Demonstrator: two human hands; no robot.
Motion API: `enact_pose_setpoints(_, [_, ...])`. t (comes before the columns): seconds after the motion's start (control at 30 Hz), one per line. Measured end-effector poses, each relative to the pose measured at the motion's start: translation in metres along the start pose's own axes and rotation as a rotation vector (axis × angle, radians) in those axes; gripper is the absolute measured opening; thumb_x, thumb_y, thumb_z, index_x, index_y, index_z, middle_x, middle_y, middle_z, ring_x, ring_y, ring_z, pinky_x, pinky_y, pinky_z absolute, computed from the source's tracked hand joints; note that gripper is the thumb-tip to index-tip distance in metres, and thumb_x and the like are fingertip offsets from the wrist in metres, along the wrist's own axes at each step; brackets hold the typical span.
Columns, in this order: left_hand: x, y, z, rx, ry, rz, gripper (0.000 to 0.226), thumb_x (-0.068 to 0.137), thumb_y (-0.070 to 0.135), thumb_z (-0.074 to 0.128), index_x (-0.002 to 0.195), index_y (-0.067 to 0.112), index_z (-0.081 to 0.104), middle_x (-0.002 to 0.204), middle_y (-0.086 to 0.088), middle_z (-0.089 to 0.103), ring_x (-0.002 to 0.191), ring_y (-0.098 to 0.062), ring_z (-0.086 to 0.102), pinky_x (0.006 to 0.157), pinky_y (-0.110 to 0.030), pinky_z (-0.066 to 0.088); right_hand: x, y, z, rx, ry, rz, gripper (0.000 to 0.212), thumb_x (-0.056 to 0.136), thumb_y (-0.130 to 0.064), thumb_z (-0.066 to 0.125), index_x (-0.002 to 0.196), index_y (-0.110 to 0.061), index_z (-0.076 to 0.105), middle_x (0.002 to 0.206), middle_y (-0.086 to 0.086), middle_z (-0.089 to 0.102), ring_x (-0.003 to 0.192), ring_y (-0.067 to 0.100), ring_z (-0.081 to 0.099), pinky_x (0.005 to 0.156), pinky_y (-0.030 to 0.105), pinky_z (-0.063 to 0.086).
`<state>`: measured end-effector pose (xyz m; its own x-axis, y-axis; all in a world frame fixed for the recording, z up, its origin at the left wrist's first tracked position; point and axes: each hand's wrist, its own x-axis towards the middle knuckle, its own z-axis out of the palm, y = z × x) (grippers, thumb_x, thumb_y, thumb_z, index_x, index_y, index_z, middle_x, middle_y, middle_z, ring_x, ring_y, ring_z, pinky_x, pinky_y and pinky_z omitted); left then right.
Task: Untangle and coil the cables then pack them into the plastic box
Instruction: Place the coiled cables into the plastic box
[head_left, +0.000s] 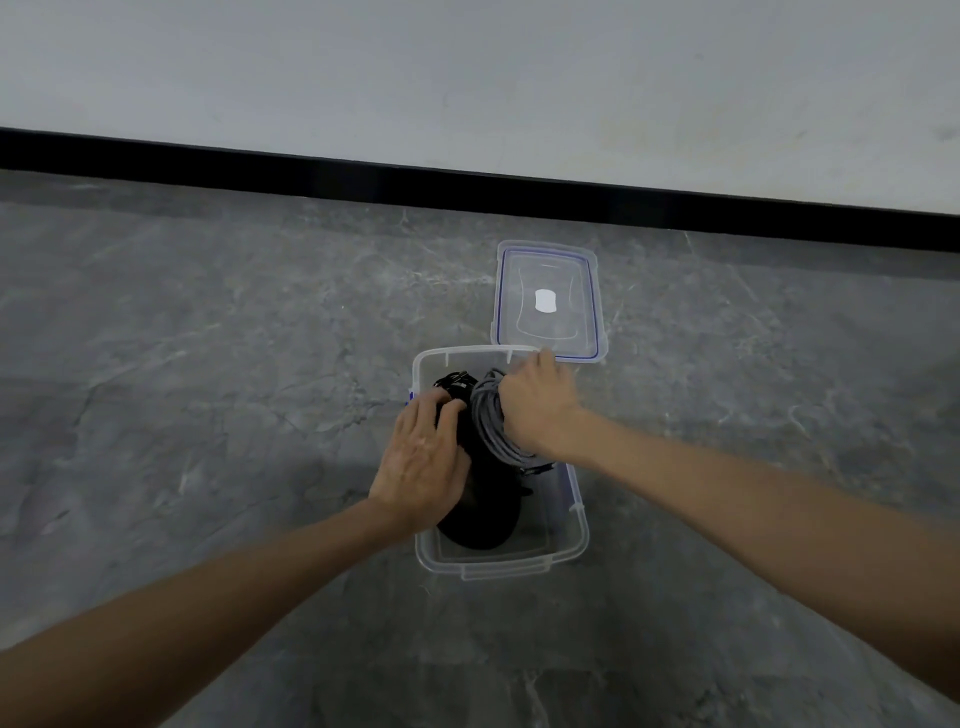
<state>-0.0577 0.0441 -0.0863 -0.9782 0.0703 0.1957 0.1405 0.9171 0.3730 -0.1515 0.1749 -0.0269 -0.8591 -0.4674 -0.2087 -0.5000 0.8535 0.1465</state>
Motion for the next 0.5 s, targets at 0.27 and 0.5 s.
enact_pose_setpoints(0.27, [0.016,0.006,0.013,0.188,-0.166,0.020,0.072,0.090,0.036,0.006,0.151,-0.001,0.017,0.159,-0.021,0.015,0.149,-0.033,0.010,0.122,-0.045,0.008,-0.005,-0.016,0.058,0.487,0.015,-0.047,0.054,0.101,-0.033,0.021,0.145,-0.003,0.027,0.151,0.018,0.029,0.142,0.030,0.022,0.119,0.043,0.016])
enact_pose_setpoints(0.5, [0.012,0.000,0.022,0.407,-0.352,0.038,0.080,0.081,0.035,-0.014,0.153,0.001,-0.003,0.162,-0.017,-0.004,0.150,-0.028,-0.007,0.121,-0.043,-0.007,-0.017,-0.028,0.076,0.515,0.072,0.000,0.065,0.101,-0.031,0.029,0.153,-0.004,0.000,0.161,0.015,-0.003,0.149,0.026,-0.008,0.121,0.044,0.004])
